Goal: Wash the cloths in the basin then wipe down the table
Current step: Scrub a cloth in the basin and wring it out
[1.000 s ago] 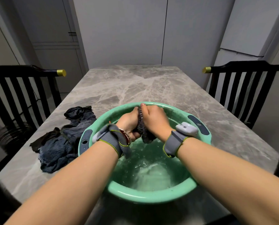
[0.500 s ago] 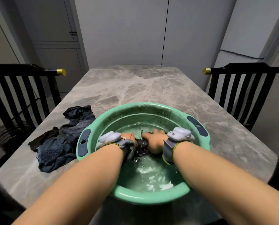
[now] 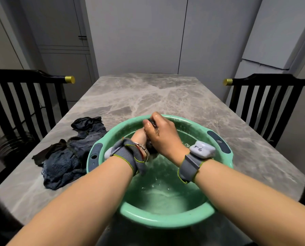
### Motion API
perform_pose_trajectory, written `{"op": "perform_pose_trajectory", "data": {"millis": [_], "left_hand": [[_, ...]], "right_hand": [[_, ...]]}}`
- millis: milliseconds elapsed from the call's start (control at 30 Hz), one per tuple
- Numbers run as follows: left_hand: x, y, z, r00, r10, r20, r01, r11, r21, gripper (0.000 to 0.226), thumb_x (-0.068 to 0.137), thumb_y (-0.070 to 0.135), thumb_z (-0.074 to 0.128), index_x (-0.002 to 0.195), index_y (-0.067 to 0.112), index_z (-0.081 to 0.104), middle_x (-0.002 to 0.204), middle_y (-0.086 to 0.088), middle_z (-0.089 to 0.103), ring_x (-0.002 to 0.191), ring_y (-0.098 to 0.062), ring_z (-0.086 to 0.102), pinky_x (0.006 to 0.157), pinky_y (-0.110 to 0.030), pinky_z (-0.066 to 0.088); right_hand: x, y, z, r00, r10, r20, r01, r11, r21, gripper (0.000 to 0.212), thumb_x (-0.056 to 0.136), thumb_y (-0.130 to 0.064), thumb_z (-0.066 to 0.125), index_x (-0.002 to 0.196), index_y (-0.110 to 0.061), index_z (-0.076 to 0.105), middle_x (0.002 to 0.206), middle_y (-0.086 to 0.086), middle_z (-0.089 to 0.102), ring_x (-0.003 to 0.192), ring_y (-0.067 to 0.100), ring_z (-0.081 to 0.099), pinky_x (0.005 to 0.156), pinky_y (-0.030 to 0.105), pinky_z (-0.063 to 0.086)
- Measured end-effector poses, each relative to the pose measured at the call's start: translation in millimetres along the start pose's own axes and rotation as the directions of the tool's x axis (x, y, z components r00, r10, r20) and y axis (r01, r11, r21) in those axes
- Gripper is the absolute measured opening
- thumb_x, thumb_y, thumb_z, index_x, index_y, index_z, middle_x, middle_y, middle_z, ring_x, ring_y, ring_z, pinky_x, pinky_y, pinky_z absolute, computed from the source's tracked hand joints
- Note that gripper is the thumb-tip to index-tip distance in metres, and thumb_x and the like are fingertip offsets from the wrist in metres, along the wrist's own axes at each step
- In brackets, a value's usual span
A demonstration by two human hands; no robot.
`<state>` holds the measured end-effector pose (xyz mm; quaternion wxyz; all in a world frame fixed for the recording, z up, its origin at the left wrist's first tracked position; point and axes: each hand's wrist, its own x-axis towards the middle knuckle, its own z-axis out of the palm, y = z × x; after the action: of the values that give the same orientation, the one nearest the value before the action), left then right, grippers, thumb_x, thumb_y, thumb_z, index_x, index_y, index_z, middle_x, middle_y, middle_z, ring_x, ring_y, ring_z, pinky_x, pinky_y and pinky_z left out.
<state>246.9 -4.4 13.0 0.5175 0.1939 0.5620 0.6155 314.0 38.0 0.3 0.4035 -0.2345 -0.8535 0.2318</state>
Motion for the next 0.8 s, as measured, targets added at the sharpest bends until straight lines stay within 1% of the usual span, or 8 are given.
{"op": "perform_pose_trajectory", "data": {"millis": [100, 233, 333, 433, 533, 600, 667, 800], "left_hand": [[0, -3, 5, 0.997, -0.048, 0.059, 0.046, 0.998, 0.042, 0.040, 0.103, 0.028, 0.028, 0.068, 0.014, 0.042, 0.060, -0.004, 0.048, 0.060, -0.017, 0.058, 0.057, -0.021, 0.042], [3, -5, 9, 0.994, -0.107, 0.026, 0.098, 0.965, 0.244, 0.038, 0.096, 0.029, 0.040, 0.059, 0.018, 0.037, 0.028, 0.006, 0.034, 0.018, -0.006, 0.032, 0.032, -0.001, 0.024], [12, -2, -4, 0.989, 0.064, -0.134, 0.025, 0.819, 0.573, 0.038, 0.094, 0.029, 0.043, 0.067, 0.006, 0.057, 0.044, -0.005, 0.061, 0.039, -0.018, 0.060, 0.042, -0.014, 0.043], [31, -15, -22, 0.920, 0.344, -0.187, 0.071, 0.321, 0.944, 0.043, 0.088, 0.040, 0.054, 0.105, 0.001, 0.064, 0.106, -0.021, 0.068, 0.100, -0.034, 0.065, 0.082, -0.033, 0.050], [40, -39, -30, 0.975, 0.220, -0.030, 0.030, 0.004, 1.000, 0.034, 0.085, 0.039, 0.059, 0.112, 0.018, 0.062, 0.100, -0.010, 0.063, 0.097, -0.022, 0.061, 0.076, -0.026, 0.051], [44, -50, -33, 0.994, 0.107, -0.038, 0.028, 0.087, 0.996, 0.009, 0.091, 0.030, 0.055, 0.095, 0.025, 0.063, 0.064, 0.003, 0.061, 0.071, -0.002, 0.056, 0.048, -0.008, 0.042], [47, -51, -29, 0.993, 0.108, -0.040, 0.030, 0.091, 0.995, 0.020, 0.095, 0.024, 0.053, 0.075, 0.028, 0.048, 0.047, 0.004, 0.057, 0.069, -0.001, 0.051, 0.052, -0.016, 0.040], [37, -28, -17, 0.988, 0.116, -0.100, 0.062, 0.292, 0.954, 0.042, 0.103, 0.030, 0.032, 0.111, 0.002, 0.062, 0.118, -0.022, 0.060, 0.119, -0.017, 0.052, 0.089, -0.026, 0.039]], "right_hand": [[6, 9, -1, 0.997, 0.074, -0.010, -0.075, 0.993, -0.093, 0.040, 0.093, -0.041, 0.036, 0.080, -0.006, 0.050, 0.084, 0.027, 0.061, 0.080, 0.041, 0.055, 0.065, 0.040, 0.038], [12, 32, -15, 0.944, 0.319, 0.088, -0.282, 0.914, -0.293, 0.043, 0.100, -0.039, 0.029, 0.082, -0.012, 0.056, 0.101, 0.025, 0.065, 0.096, 0.040, 0.059, 0.075, 0.038, 0.042], [7, 45, -23, 0.836, 0.513, 0.196, -0.374, 0.792, -0.482, 0.055, 0.098, -0.051, 0.027, 0.091, -0.008, 0.061, 0.109, 0.020, 0.064, 0.104, 0.036, 0.059, 0.077, 0.037, 0.042], [-1, 47, -19, 0.746, 0.576, 0.335, -0.245, 0.705, -0.666, 0.052, 0.096, -0.049, 0.038, 0.127, -0.008, 0.047, 0.134, 0.021, 0.049, 0.123, 0.036, 0.047, 0.096, 0.038, 0.039], [-14, 51, -7, 0.522, 0.671, 0.527, -0.024, 0.629, -0.777, 0.055, 0.096, -0.047, 0.038, 0.145, -0.024, 0.026, 0.151, 0.020, 0.022, 0.136, 0.040, 0.028, 0.111, 0.045, 0.026], [-20, 50, -4, 0.495, 0.682, 0.539, 0.054, 0.594, -0.802, 0.051, 0.096, -0.042, 0.040, 0.144, -0.030, 0.027, 0.151, 0.016, 0.026, 0.135, 0.039, 0.033, 0.108, 0.048, 0.031], [-18, 45, -4, 0.565, 0.636, 0.526, 0.050, 0.610, -0.791, 0.044, 0.096, -0.024, 0.044, 0.140, -0.020, 0.041, 0.144, 0.012, 0.043, 0.129, 0.033, 0.045, 0.101, 0.037, 0.040], [0, 31, -6, 0.739, 0.548, 0.391, -0.435, 0.832, -0.345, 0.020, 0.092, -0.006, 0.046, 0.090, -0.006, 0.066, 0.090, 0.016, 0.065, 0.084, 0.021, 0.063, 0.070, 0.024, 0.046]]}}
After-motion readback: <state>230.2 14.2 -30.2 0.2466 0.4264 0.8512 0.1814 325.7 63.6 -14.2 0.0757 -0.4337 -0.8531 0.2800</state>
